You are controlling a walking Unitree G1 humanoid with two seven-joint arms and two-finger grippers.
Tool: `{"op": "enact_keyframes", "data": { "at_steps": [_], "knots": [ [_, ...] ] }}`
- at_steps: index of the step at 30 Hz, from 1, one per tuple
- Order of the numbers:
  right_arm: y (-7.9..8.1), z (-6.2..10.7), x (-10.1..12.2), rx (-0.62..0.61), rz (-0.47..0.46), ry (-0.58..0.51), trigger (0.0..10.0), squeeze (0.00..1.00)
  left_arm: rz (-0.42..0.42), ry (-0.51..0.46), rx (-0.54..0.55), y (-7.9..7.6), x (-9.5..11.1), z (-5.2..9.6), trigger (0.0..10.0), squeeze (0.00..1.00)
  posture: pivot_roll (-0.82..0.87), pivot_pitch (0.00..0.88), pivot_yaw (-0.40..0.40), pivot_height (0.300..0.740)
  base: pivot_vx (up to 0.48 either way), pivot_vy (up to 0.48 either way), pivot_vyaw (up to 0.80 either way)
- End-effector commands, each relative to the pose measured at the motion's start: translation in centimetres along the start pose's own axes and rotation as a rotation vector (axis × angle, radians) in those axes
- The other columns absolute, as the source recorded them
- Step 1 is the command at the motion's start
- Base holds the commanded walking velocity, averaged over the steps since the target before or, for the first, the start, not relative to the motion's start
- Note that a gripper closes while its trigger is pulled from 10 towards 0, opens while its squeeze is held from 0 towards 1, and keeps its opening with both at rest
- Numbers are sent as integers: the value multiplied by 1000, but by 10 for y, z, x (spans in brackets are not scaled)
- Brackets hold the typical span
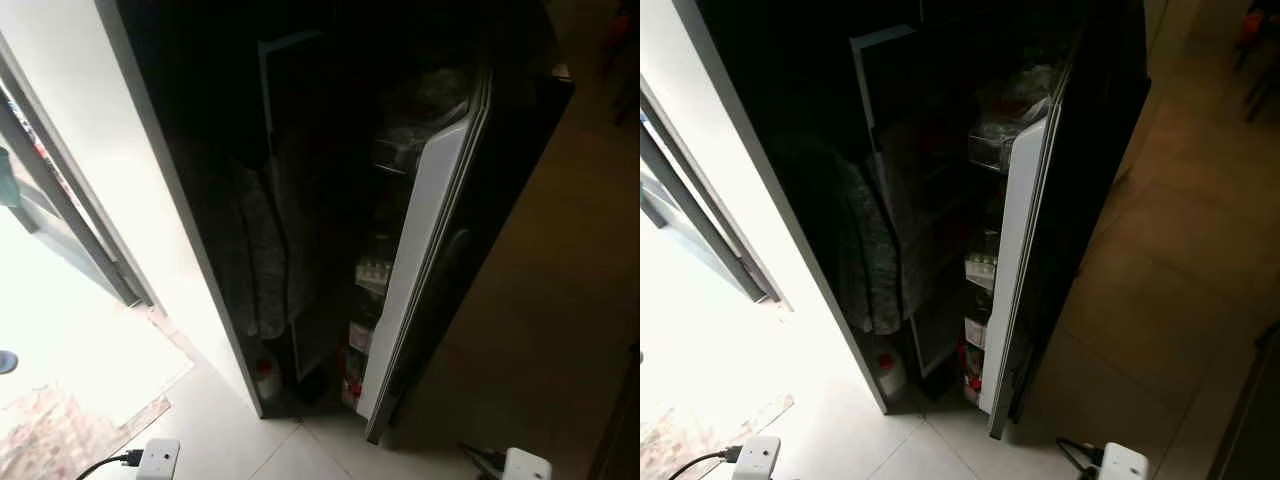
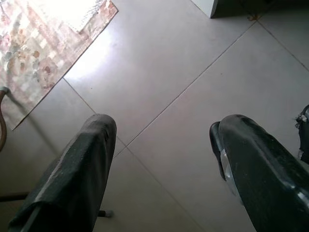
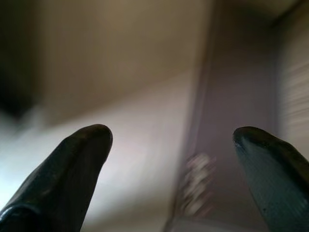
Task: Restocking fridge
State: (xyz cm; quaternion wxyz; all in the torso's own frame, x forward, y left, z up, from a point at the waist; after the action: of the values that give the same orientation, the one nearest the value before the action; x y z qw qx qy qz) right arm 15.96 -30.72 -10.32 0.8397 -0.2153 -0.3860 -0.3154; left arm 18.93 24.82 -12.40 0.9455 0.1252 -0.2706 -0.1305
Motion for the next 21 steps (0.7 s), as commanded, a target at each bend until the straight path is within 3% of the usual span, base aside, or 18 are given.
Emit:
{"op": "enact_keyframes", "data": {
  "at_steps": [1, 6, 8, 12, 13, 16, 18, 19, 20, 21],
  "knots": [
    [4, -6, 35, 1, -64, -143, 10000, 0, -13, 16, -6, -2, -5, 1, 10000, 0, -192, 0, 32, 740, 0, 0, 0],
    [13, -12, 75, 53, -118, -258, 10000, 0, -23, 11, -31, -22, -1, 0, 10000, 0, -201, 0, 36, 740, 0, 0, 0],
    [21, -12, 94, 88, -140, -324, 10000, 0, -27, 7, -36, -25, 2, 0, 10000, 0, -203, 0, 39, 740, 0, 0, 0],
    [30, -10, 106, 139, -130, -365, 10000, 0, -28, 6, -36, -24, 4, -1, 10000, 0, -202, 0, 40, 740, 0, 0, 0],
    [44, -6, 119, 212, -112, -419, 10000, 0, -31, 4, -32, -19, 5, -1, 10000, 0, -205, 0, 42, 740, 0, 0, 0],
    [60, 2, 143, 292, -99, -515, 10000, 0, -36, 2, -24, -12, 7, -2, 10000, 0, -209, 0, 45, 740, 0, 0, 0],
    [75, 7, 159, 396, -139, -544, 10000, 0, -39, 0, -22, -11, 9, -2, 10000, 0, -209, 0, 47, 740, 0, 0, 0],
    [93, 14, 169, 521, -156, -546, 10000, 0, -41, -2, -21, -10, 10, -2, 10000, 0, -210, 0, 48, 740, 0, 0, 0],
    [93, 14, 169, 521, -156, -546, 10000, 0, -41, -2, -21, -10, 10, -2, 10000, 0, -210, 0, 48, 740, 0, 0, 0],
    [105, 20, 176, 604, -112, -560, 10000, 0, -41, -3, -21, -10, 10, -2, 10000, 0, -210, 0, 48, 740, 0, 0, 0]
  ]
}}
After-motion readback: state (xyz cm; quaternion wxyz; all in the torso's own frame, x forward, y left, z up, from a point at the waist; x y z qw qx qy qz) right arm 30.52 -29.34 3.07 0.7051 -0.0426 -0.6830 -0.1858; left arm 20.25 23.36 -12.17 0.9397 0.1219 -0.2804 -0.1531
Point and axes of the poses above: a point about 5 cm out from each wrist's last joint towards the gripper, its own z axis pointing back from the gripper into the wrist, its own x axis along the axis of the wrist's last joint, y = z × x, the point moved 5 cm from there along -z, pointing out of the wrist towards the gripper, and after that the axes turned 14 degrees about -z, right-handed, at the moved point
